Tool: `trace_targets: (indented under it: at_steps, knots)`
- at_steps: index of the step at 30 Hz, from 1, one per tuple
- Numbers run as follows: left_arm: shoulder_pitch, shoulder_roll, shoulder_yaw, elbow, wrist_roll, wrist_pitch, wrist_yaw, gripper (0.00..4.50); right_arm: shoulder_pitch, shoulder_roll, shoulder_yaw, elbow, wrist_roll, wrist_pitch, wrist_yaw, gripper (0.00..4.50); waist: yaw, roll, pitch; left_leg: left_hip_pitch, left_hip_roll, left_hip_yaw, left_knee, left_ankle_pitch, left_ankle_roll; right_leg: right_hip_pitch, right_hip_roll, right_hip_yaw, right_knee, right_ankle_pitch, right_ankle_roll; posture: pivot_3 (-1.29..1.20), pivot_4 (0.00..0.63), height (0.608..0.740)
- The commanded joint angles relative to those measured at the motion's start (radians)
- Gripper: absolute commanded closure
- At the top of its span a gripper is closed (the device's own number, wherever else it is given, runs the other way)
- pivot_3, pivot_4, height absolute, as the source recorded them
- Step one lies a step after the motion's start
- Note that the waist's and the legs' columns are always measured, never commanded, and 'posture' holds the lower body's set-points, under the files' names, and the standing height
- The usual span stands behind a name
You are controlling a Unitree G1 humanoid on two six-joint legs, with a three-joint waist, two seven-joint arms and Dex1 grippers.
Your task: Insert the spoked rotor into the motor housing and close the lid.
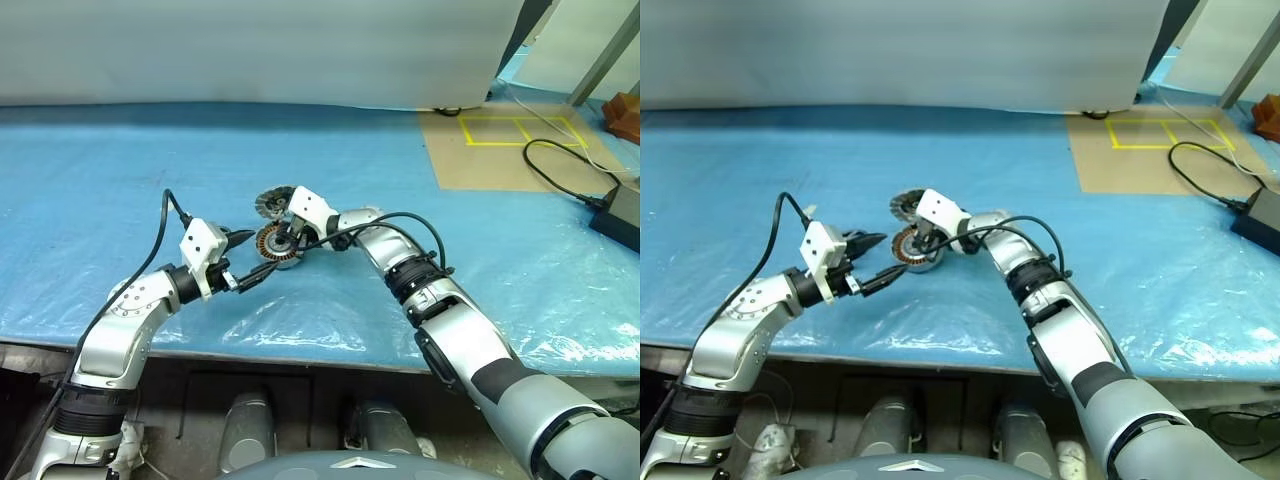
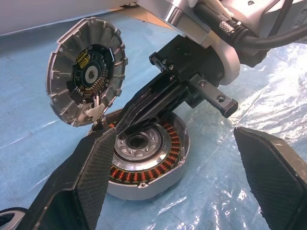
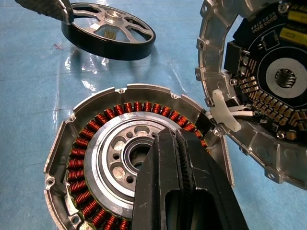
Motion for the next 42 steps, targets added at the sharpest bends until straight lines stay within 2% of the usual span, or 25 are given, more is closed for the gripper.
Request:
trace_targets:
  at_steps: [1,6,9,13,15,20,26,30,34,42]
  knots:
    - [-0.008,-0.001,0.007,-0.009,-0.003,-0.025,-0.002,0.37,0.042,-0.014,0.038,0.086,-0.054,0.079,-0.004,4.47,0.0,0.0,0.0,0.001,0.0,0.0,0.0,0.0,0.0,0.001,0.0,0.0,0.0,0.0,0.0,0.0,0.15,0.74]
    - [-0.008,-0.004,0.005,-0.004,-0.002,-0.031,-0.004,0.37,0.053,0.01,-0.079,-0.059,0.113,0.124,0.1,4.47,0.001,0.0,0.0,0.006,0.0,0.002,-0.003,0.0,0.0,0.005,0.0,0.002,-0.002,0.0,0.001,0.0,0.15,0.74]
    - [-0.008,-0.004,0.003,-0.003,-0.002,-0.033,-0.006,0.37,0.055,0.02,-0.165,-0.203,0.259,0.257,0.192,4.47,0.001,0.0,0.001,0.001,0.0,0.003,-0.006,0.0,0.0,0.001,0.0,0.002,-0.006,0.0,0.001,0.0,0.15,0.74]
    - [-0.009,-0.003,0.001,-0.001,-0.002,-0.034,-0.01,0.37,0.079,0.01,-0.174,-0.317,0.311,0.335,0.226,4.47,-0.005,-0.001,0.0,-0.021,0.0,0.003,-0.002,0.005,0.0,-0.022,0.001,0.002,0.001,0.003,0.005,0.0,0.15,0.74]
    - [-0.009,-0.001,0.001,-0.001,-0.004,-0.034,-0.013,0.37,0.092,0.005,-0.166,-0.355,0.317,0.345,0.223,4.47,-0.004,-0.001,0.0,-0.028,0.001,0.002,-0.002,0.005,0.0,-0.028,0.001,-0.002,0.002,0.003,0.005,0.0,0.15,0.74]
    - [0.002,0.017,0.014,-0.005,-0.013,-0.025,-0.031,0.37,0.101,-0.006,-0.176,-0.397,0.331,0.352,0.201,4.47,-0.003,-0.001,0.001,-0.028,0.001,0.002,-0.002,0.005,0.0,-0.027,0.0,-0.003,0.001,0.001,0.001,0.0,0.15,0.74]
    - [0.062,0.094,0.064,-0.028,-0.023,-0.023,-0.07,0.37,0.157,-0.119,-0.155,-0.55,0.358,0.421,0.275,4.47,0.0,-0.001,0.001,-0.027,0.001,0.002,-0.002,0.005,0.0,-0.026,0.0,-0.002,0.001,0.001,0.0,0.0,0.15,0.74]
    - [0.082,0.172,0.145,-0.01,-0.032,-0.035,-0.094,0.37,0.186,-0.206,-0.169,-0.63,0.367,0.445,0.287,4.47,0.001,-0.001,0.001,-0.026,0.001,0.001,-0.002,0.005,0.0,-0.026,0.001,-0.002,0.001,0.001,0.001,0.0,0.15,0.74]
    - [0.061,0.226,0.207,0.016,-0.042,-0.038,-0.106,0.37,0.207,-0.261,-0.19,-0.696,0.393,0.484,0.279,4.47,0.0,-0.001,0.001,-0.026,0.001,0.001,-0.002,0.005,-0.001,-0.025,0.001,-0.002,0.001,0.001,0.001,0.0,0.15,0.74]
    - [0.007,0.332,0.238,0.076,-0.008,-0.083,-0.172,0.37,0.275,-0.387,-0.177,-0.823,0.445,0.556,0.317,4.47,0.008,-0.001,0.001,-0.025,0.0,0.001,-0.002,0.005,-0.001,-0.024,0.0,-0.002,0.0,0.001,0.001,0.0,0.15,0.74]
